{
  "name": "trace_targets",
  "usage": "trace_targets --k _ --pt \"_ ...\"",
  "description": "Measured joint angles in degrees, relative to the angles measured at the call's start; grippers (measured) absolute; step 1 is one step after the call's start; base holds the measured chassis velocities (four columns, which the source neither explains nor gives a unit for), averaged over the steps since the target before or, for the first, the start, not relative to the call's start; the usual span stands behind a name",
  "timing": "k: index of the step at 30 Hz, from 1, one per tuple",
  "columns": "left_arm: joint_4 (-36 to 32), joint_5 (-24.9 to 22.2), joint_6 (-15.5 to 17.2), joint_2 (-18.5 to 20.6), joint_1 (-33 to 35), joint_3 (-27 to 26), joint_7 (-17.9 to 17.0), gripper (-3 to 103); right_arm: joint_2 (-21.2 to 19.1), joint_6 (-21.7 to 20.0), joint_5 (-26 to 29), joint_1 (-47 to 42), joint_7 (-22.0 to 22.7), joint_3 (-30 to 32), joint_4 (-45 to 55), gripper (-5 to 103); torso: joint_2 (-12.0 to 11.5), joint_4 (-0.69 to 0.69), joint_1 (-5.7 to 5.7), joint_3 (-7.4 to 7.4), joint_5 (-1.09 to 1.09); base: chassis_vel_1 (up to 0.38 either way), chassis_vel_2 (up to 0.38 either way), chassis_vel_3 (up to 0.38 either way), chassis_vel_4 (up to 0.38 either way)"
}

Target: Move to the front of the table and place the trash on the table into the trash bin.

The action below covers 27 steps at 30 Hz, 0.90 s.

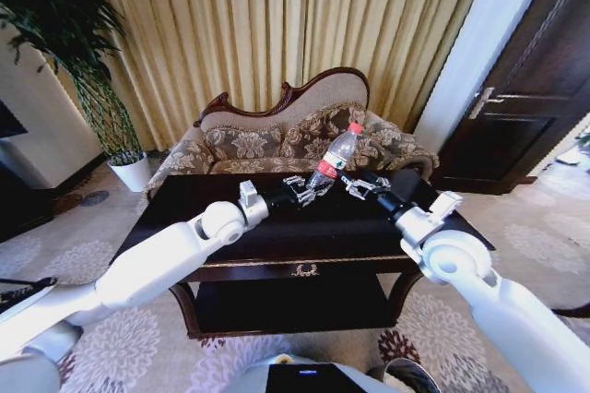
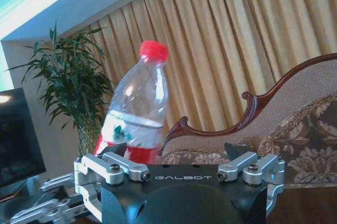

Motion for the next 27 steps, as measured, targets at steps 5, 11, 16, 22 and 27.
trace_targets --k 5,11,16,22,27 --pt "-0.10 0.08 -0.28 1.67 1.00 -1.41 1.32 30 0.10 0.10 -0.15 -0.16 0.01 0.24 -0.15 100 0.00 0.01 0.00 0.00 0.00 0.000 0.000 0.000 0.000" --pt "-0.07 0.11 -0.48 2.27 1.50 -2.25 1.80 30 0.08 0.14 -0.19 -0.22 0.03 0.22 0.31 100 0.00 0.00 0.00 0.00 0.00 0.000 0.000 0.000 0.000" --pt "0.57 0.14 -0.53 1.68 1.16 -1.99 2.11 30 0.01 0.14 -0.16 -0.23 0.03 0.22 0.98 100 0.00 0.01 0.00 0.00 0.00 0.000 0.000 0.000 0.000" --pt "2.55 0.26 -0.59 0.28 -0.19 -1.11 2.12 30 -0.25 0.14 0.00 -0.84 0.03 1.01 2.27 100 0.00 0.00 0.00 0.00 0.00 0.000 0.000 0.000 0.000" --pt "3.26 0.27 -0.73 -0.19 -0.80 -0.57 2.13 30 -0.29 0.15 0.23 -0.97 0.04 1.23 3.37 100 0.00 0.00 0.00 0.00 0.00 0.000 0.000 0.000 0.000"
